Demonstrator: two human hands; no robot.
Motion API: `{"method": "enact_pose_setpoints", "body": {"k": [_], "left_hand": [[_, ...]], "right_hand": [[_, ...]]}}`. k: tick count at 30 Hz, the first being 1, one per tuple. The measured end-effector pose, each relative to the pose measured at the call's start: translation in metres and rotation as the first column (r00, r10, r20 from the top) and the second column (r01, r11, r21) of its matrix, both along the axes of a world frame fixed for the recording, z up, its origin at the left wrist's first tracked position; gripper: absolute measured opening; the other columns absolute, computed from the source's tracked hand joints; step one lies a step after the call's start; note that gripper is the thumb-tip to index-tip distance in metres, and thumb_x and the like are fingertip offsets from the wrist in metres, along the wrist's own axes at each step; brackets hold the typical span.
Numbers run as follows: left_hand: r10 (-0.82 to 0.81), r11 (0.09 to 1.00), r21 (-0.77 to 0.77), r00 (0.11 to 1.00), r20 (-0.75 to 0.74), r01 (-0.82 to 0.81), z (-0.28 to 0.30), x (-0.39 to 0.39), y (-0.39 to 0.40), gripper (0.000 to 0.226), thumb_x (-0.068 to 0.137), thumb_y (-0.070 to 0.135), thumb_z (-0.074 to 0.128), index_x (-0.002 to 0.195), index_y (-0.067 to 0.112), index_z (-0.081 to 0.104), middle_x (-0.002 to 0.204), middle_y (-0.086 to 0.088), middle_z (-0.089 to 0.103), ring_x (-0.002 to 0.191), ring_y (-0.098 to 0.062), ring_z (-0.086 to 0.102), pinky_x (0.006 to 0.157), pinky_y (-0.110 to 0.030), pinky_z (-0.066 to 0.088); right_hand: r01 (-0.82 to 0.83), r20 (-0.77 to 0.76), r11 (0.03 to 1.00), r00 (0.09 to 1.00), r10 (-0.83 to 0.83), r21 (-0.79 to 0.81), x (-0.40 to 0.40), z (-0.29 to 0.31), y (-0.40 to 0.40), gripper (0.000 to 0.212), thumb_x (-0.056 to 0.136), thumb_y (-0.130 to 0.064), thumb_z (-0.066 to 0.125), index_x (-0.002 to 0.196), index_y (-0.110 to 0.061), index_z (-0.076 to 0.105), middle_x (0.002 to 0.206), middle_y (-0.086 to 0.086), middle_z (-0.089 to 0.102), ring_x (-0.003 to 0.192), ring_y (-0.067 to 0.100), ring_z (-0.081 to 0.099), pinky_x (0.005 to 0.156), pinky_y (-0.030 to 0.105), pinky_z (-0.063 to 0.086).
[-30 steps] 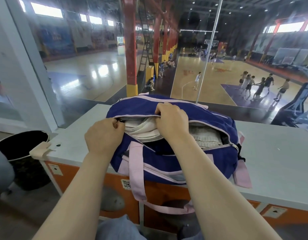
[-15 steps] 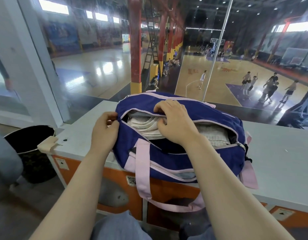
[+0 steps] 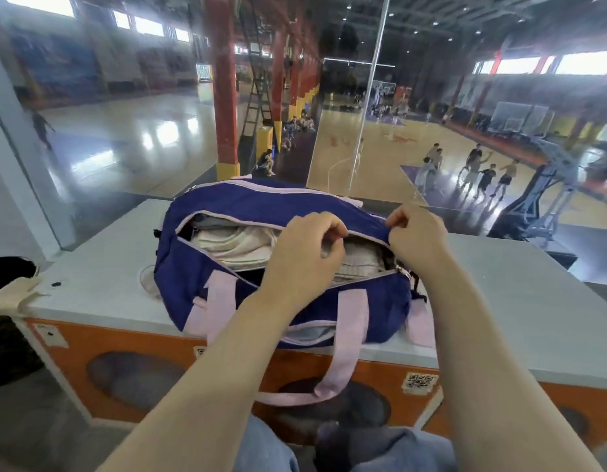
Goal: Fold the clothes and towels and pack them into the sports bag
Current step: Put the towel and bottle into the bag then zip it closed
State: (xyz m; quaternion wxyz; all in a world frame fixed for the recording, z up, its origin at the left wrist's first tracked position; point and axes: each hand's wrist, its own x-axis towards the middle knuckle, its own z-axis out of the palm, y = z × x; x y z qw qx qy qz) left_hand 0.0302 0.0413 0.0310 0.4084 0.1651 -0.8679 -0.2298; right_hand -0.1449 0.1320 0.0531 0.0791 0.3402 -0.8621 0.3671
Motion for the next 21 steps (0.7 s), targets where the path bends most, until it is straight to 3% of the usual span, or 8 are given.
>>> {"method": "enact_pose_setpoints", "body": {"k": [2, 4, 6, 8, 12, 16, 19, 21], "left_hand": [[-0.066, 0.997, -0.029, 0.996, 0.053, 0.067, -0.007, -0.02, 0.018, 0.011, 0.089, 0.025, 0.059, 0.098, 0.03, 0.061, 0.092, 0.016, 0.059, 0.09, -0.004, 0.051, 0.079, -0.024, 0.045], [-0.125, 0.99, -0.047, 0.988, 0.094, 0.129, -0.013, -0.037, 0.034, 0.012, 0.088, 0.025, 0.062, 0.1, 0.028, 0.063, 0.093, 0.014, 0.06, 0.088, -0.004, 0.052, 0.079, -0.025, 0.047], [-0.153, 0.985, -0.052, 0.977, 0.147, 0.162, -0.018, -0.051, 0.047, 0.012, 0.088, 0.026, 0.062, 0.1, 0.026, 0.065, 0.094, 0.01, 0.061, 0.087, -0.008, 0.054, 0.078, -0.032, 0.05], [-0.12, 0.983, -0.11, 0.97, 0.209, 0.145, -0.026, -0.063, 0.057, 0.012, 0.089, 0.029, 0.061, 0.099, 0.025, 0.066, 0.095, 0.005, 0.061, 0.09, -0.015, 0.054, 0.077, -0.038, 0.05], [-0.005, 0.983, -0.177, 0.98, 0.199, 0.041, -0.039, -0.073, 0.064, 0.012, 0.09, 0.026, 0.057, 0.1, 0.023, 0.062, 0.098, 0.002, 0.059, 0.095, -0.02, 0.052, 0.075, -0.039, 0.048], [0.071, 0.981, -0.193, 0.976, 0.204, -0.031, -0.044, -0.077, 0.063, 0.015, 0.089, 0.023, 0.056, 0.104, 0.022, 0.059, 0.103, 0.001, 0.059, 0.097, -0.02, 0.053, 0.071, -0.034, 0.043], [0.094, 0.978, -0.203, 0.966, 0.24, -0.044, -0.048, -0.079, 0.062, 0.013, 0.091, 0.025, 0.055, 0.103, 0.022, 0.057, 0.103, 0.001, 0.058, 0.096, -0.02, 0.054, 0.066, -0.028, 0.035], [0.092, 0.981, -0.187, 0.968, 0.234, -0.048, -0.048, -0.08, 0.059, 0.01, 0.092, 0.029, 0.055, 0.101, 0.024, 0.057, 0.1, 0.004, 0.058, 0.09, -0.017, 0.055, 0.065, -0.028, 0.04]], "right_hand": [[0.075, 0.005, 0.996, 0.997, -0.075, 0.04, -0.013, -0.002, 0.016, 0.022, 0.078, 0.0, 0.051, 0.076, -0.019, 0.061, 0.092, 0.003, 0.064, 0.088, 0.025, 0.057, 0.072, 0.024, 0.037], [0.088, -0.008, 0.98, 0.996, -0.088, 0.178, -0.022, -0.001, 0.03, 0.018, 0.079, -0.001, 0.052, 0.077, -0.01, 0.066, 0.091, 0.011, 0.068, 0.091, 0.031, 0.061, 0.072, 0.028, 0.044], [-0.011, 0.081, 0.944, 0.997, -0.017, 0.33, -0.023, -0.002, 0.04, 0.02, 0.082, -0.001, 0.052, 0.087, 0.003, 0.07, 0.092, 0.019, 0.069, 0.088, 0.036, 0.062, 0.076, 0.036, 0.052], [-0.124, 0.166, 0.909, 0.984, 0.061, 0.398, -0.018, -0.006, 0.05, 0.021, 0.082, -0.003, 0.052, 0.088, 0.005, 0.07, 0.09, 0.021, 0.069, 0.086, 0.035, 0.063, 0.077, 0.038, 0.054], [-0.208, 0.251, 0.92, 0.96, 0.126, 0.333, -0.018, -0.012, 0.058, 0.017, 0.078, -0.008, 0.057, 0.075, 0.001, 0.072, 0.08, 0.016, 0.07, 0.074, 0.027, 0.065, 0.071, 0.036, 0.055], [-0.295, 0.356, 0.923, 0.914, 0.197, 0.248, -0.014, -0.016, 0.061, 0.016, 0.078, -0.007, 0.064, 0.081, 0.007, 0.071, 0.086, 0.027, 0.067, 0.065, 0.019, 0.057, 0.071, 0.036, 0.056], [-0.329, 0.415, 0.931, 0.878, 0.24, 0.157, -0.013, -0.015, 0.066, 0.015, 0.082, -0.011, 0.069, 0.084, 0.003, 0.074, 0.088, 0.023, 0.07, 0.069, 0.018, 0.061, 0.075, 0.036, 0.058], [-0.333, 0.51, 0.941, 0.82, 0.26, 0.056, -0.013, -0.011, 0.07, 0.017, 0.083, -0.012, 0.071, 0.09, 0.003, 0.074, 0.091, 0.022, 0.071, 0.07, 0.017, 0.063, 0.071, 0.03, 0.059]]}}
